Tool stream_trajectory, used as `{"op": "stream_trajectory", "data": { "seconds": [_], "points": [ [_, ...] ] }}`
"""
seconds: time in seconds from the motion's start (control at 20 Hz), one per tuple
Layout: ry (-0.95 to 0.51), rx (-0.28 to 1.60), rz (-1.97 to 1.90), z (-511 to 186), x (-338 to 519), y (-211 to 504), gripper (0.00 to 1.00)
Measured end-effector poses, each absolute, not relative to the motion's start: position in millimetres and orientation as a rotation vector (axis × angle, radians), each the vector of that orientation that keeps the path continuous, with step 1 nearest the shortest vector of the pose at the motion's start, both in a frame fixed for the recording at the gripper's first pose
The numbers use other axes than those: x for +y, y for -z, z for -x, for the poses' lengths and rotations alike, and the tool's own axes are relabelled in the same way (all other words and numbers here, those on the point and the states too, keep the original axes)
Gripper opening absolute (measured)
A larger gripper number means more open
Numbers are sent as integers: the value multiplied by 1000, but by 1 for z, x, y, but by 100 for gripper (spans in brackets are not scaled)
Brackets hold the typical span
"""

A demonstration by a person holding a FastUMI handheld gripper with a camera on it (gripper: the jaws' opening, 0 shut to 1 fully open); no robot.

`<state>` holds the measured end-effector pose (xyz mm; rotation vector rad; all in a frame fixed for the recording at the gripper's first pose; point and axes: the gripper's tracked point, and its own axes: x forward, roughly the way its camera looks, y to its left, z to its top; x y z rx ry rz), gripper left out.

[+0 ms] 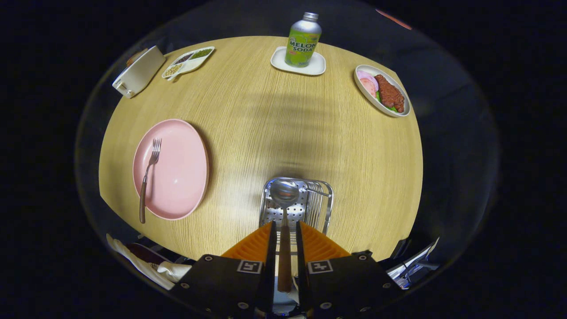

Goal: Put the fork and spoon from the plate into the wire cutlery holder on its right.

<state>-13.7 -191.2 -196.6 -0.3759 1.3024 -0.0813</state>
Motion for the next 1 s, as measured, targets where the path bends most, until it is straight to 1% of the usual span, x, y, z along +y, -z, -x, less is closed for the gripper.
{"op": "stream_trajectory", "data": {
  "seconds": [0.05, 0.1, 0.15, 0.2, 0.25, 0.3, 0.35, 0.4, 0.45, 0.65, 0.75, 1.0],
  "points": [
    [84, 1264, 377, 12, -188, 185, 30],
    [86, 1223, 369, 10, -185, 179, 35],
    [88, 1180, 353, 8, -179, 170, 46],
    [92, 1133, 339, 5, -173, 162, 53],
    [99, 1080, 327, 2, -166, 153, 66],
    [104, 1021, 308, -4, -158, 144, 70],
    [104, 957, 283, -9, -145, 137, 85],
    [95, 904, 260, -13, -133, 134, 94],
    [83, 851, 239, -16, -120, 133, 100],
    [23, 707, 221, -23, -66, 158, 100],
    [-21, 682, 228, -18, -33, 182, 100],
    [-77, 645, 219, -9, 23, 227, 100]
  ]
}}
